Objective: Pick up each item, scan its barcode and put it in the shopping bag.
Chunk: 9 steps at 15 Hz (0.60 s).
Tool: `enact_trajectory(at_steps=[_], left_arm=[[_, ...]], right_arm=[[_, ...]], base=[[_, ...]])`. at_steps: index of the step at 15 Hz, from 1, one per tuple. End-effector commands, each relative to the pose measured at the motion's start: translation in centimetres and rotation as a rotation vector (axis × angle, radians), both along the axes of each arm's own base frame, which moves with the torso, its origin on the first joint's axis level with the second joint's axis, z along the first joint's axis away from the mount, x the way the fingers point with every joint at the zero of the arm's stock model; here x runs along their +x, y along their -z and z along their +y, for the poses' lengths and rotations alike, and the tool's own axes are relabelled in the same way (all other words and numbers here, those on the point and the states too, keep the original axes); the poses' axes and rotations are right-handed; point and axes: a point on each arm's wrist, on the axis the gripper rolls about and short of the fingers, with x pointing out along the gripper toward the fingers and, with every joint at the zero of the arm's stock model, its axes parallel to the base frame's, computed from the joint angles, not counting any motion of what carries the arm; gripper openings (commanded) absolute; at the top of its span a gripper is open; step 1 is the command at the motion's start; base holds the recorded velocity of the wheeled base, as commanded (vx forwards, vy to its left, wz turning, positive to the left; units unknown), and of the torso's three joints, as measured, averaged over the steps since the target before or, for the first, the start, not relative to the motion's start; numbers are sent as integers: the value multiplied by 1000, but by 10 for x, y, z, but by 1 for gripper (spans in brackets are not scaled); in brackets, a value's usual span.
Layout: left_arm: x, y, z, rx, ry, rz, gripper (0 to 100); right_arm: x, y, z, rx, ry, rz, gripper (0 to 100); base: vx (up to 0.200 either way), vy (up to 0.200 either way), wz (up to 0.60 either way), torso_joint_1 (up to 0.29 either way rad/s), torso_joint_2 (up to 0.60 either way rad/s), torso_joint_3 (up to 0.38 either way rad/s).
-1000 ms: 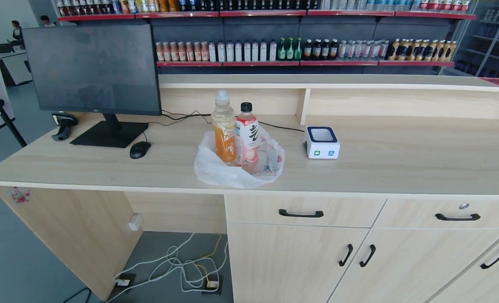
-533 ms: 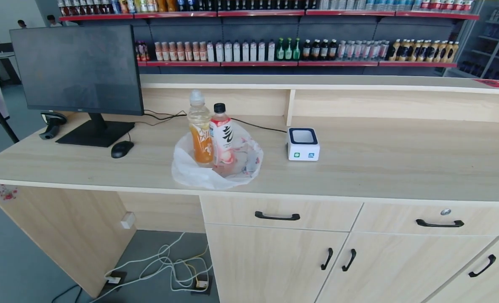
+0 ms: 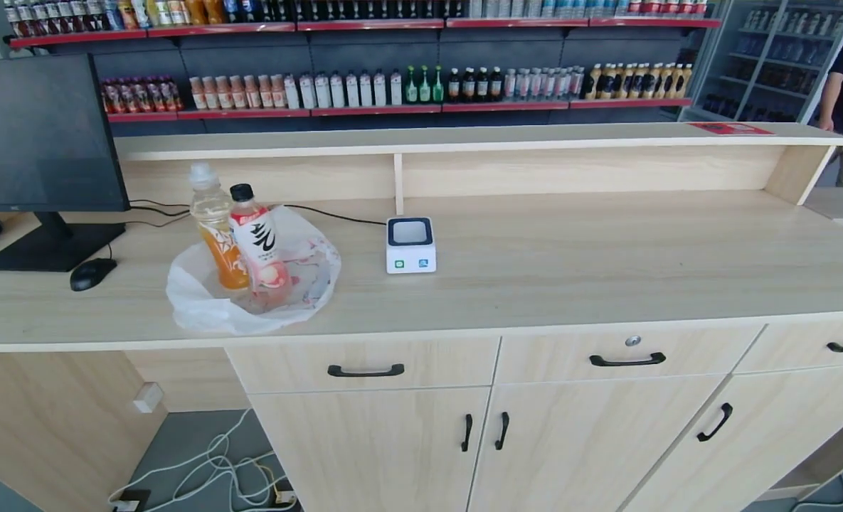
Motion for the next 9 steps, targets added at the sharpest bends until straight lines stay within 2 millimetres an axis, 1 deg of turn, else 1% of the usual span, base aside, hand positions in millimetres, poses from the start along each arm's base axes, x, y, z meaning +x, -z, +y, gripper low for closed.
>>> enact_trajectory(at_steps=[1,2,8,9], left_arm=[[0,0,0,-2,0,0,100],[0,0,0,-2,0,0,100],[0,0,0,-3,0,0,100],[0,0,0,-3,0,0,100]], right_arm=[[0,0,0,0,1,1,100],[0,0,0,0,-1,1,100],[0,0,0,1,-1,-1,100],[0,0,0,1,1,1,100]], base=[[0,0,0,0,0,0],[0,0,0,0,0,0],[-200,0,0,-1,9,1],[0,0,0,0,0,0]])
